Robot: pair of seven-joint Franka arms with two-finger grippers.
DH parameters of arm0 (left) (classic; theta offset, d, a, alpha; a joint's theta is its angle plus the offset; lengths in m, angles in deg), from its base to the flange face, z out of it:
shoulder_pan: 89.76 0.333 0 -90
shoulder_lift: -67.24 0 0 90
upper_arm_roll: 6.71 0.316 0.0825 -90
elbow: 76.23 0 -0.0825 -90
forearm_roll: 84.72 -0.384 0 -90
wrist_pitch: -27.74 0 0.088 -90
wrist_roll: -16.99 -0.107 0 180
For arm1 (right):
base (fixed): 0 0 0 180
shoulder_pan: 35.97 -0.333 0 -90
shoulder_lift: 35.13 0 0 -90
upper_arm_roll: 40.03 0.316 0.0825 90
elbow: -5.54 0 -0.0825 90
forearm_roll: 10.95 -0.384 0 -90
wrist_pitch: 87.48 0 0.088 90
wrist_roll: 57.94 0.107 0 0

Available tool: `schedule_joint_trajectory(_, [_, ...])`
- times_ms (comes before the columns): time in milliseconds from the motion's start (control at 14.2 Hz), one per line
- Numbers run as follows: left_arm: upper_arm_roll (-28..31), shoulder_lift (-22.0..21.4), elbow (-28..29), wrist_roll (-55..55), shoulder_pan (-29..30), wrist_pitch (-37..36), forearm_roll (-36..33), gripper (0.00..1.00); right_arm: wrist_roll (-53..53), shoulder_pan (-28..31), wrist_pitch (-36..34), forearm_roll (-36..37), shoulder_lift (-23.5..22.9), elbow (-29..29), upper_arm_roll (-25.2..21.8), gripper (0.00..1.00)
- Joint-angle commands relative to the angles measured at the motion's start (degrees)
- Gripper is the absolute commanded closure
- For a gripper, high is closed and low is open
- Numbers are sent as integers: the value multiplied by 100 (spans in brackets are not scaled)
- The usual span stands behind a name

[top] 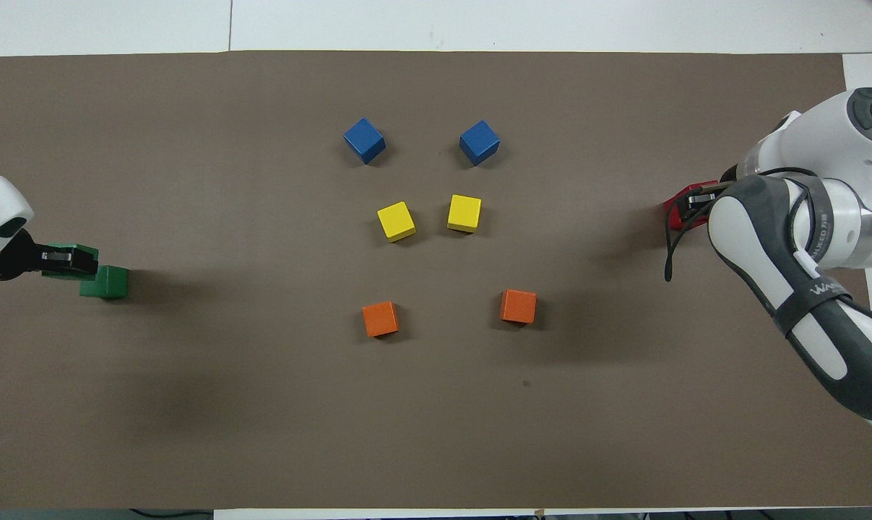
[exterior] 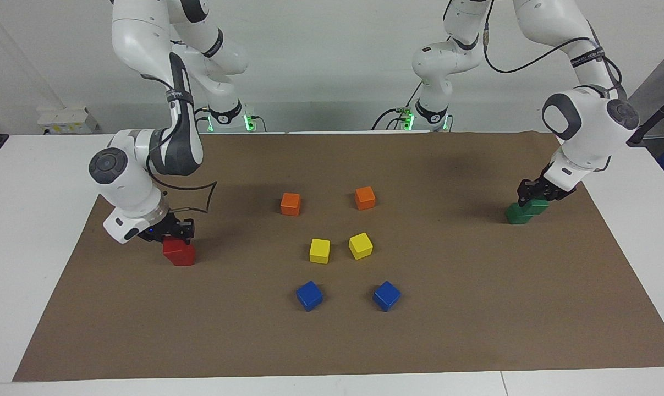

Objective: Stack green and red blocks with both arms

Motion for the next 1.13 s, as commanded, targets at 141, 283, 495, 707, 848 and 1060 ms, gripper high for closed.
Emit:
schedule_joint_trajectory(141, [-67,-233,511,-99,147,600,-78,100,119,78,106,66,129,-140,76,0])
schedule_joint_trajectory(283, [-67,-233,617,-90,147,784,-78,100,137,34,1,13,181,18,119,0])
schedule_joint_trajectory(495, [-67,-233,661,-90,147,838,-78,100,93,-141,-472,13,768,36,128,0])
schedule_joint_trajectory(707, [-67,-250,722,-108,147,847,-78,100,75,-221,-1166,-31,1743,89,189,0])
schedule_joint_trajectory(848, [-67,-268,819,-134,147,978,-78,100,84,-221,-1771,-40,2236,342,330,0])
schedule_joint_trajectory(1060, [-58,-277,881,-143,147,1049,-78,100,93,-204,-3002,-49,2353,1133,392,0])
